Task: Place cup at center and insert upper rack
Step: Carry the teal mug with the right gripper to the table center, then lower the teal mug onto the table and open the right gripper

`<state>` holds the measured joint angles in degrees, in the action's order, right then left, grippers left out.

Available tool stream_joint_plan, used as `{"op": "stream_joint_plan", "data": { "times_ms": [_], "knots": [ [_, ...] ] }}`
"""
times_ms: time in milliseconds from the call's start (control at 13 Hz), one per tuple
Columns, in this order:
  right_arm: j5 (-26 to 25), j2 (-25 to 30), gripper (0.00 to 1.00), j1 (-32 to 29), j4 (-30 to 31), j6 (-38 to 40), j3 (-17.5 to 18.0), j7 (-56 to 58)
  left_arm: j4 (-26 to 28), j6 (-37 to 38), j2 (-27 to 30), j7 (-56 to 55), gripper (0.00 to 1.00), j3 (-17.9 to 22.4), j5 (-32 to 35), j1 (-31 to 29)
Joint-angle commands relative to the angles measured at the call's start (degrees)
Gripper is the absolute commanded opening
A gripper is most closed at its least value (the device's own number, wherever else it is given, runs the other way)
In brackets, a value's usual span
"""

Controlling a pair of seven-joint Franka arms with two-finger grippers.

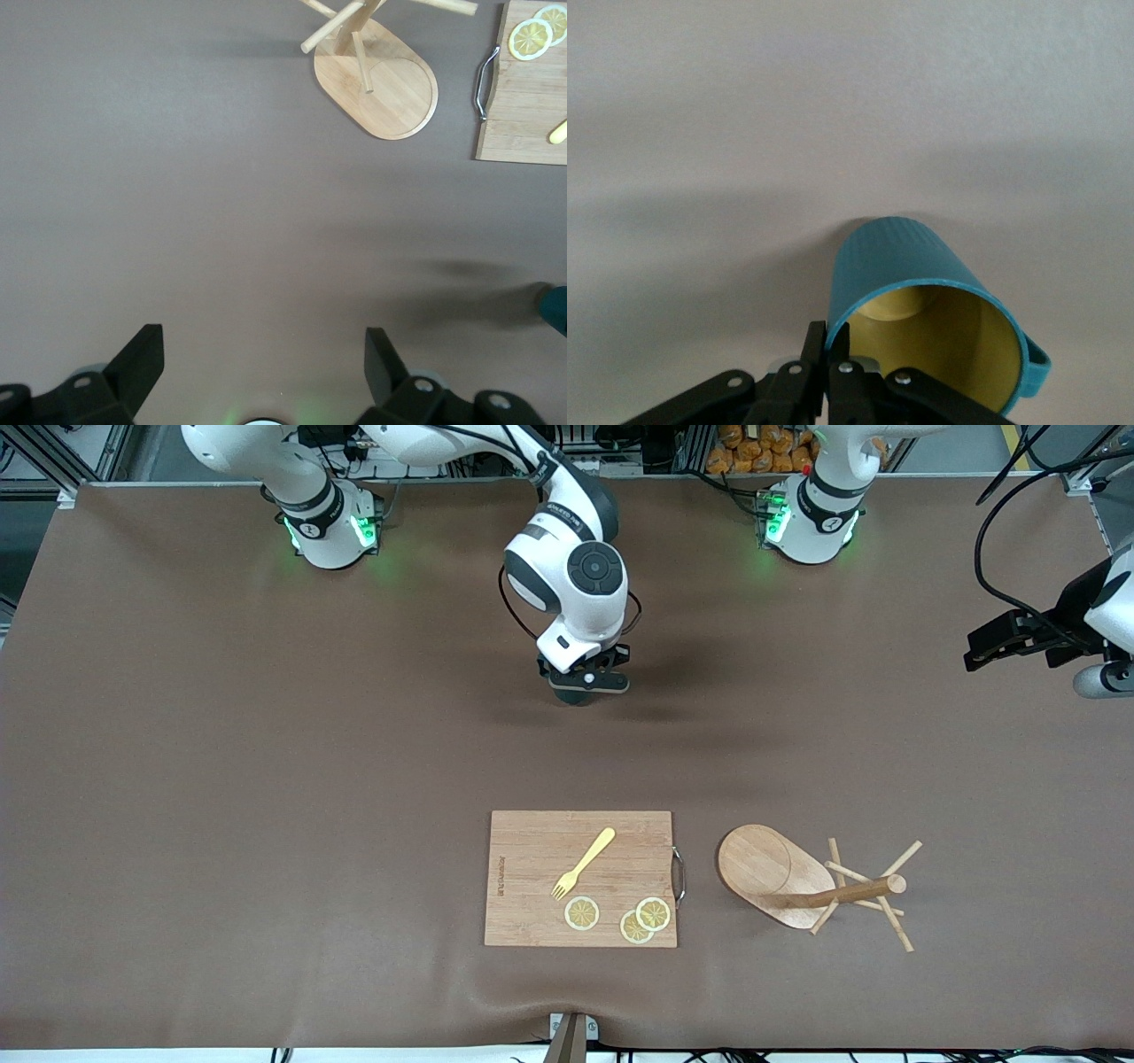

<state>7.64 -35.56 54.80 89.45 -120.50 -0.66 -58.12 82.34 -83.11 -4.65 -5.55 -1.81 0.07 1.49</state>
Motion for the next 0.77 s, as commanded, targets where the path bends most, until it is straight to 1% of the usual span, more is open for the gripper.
{"op": "stream_joint_plan", "data": {
  "times_ms": [0,154,308,617,694],
  "knots": [
    [-0.2,-1.9,0.00,1.8,-1.7,0.1,-0.7,-4.8,-0.5,0.8,0.4,0.0,1.00,-0.2,0.3,0.0],
    [0.1,-1.9,0.00,1.8,-1.7,-0.3,-0.7,-6.0,-0.5,0.8,0.4,0.1,1.00,-0.2,0.3,0.0],
    [0.4,-1.9,0.00,1.8,-1.7,-0.9,-0.7,-9.5,-0.5,0.8,0.4,0.3,1.00,-0.2,0.3,-0.1],
    [0.4,-2.2,0.00,1.8,-1.7,-1.4,-0.7,-9.7,-0.5,0.8,0.4,0.5,1.00,-0.2,0.3,-0.2],
    [0.4,-2.3,0.06,1.8,-1.7,-1.8,-0.7,-9.7,-0.5,0.8,0.4,0.5,1.00,-0.2,0.3,-0.2]
  ]
}}
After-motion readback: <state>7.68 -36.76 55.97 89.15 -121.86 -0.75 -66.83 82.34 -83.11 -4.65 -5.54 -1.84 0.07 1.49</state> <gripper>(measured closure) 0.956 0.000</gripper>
